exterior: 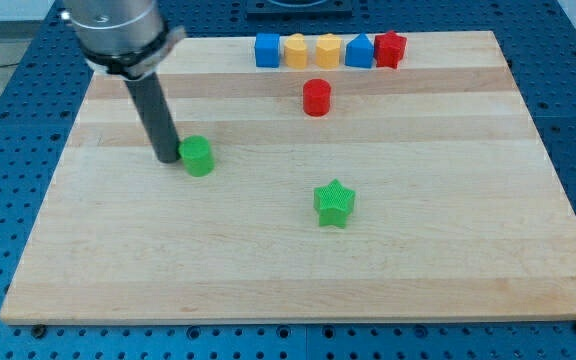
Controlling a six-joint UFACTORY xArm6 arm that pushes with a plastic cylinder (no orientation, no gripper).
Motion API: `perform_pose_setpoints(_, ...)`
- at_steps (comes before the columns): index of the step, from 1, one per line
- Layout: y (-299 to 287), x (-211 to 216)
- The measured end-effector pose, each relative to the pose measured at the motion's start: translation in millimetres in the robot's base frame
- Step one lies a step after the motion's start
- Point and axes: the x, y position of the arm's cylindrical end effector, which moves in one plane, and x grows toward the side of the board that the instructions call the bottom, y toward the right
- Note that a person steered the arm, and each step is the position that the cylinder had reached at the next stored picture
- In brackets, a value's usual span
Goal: Move the green circle into the green star
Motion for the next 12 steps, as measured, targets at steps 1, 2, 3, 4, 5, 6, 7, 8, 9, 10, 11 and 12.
perform_pose_setpoints(1,37,16)
perform_pose_setpoints(2,69,29)
perform_pose_setpoints(3,71,17)
perform_pose_setpoints(4,75,5)
perform_pose_setpoints(5,104,6)
perform_pose_setpoints(6,127,12)
perform_pose_setpoints(7,136,20)
perform_pose_setpoints(8,141,27)
perform_pose_setpoints(9,143,30)
perform_pose_setpoints(10,143,30)
perform_pose_setpoints(11,134,16)
perform_pose_setpoints(12,106,-28)
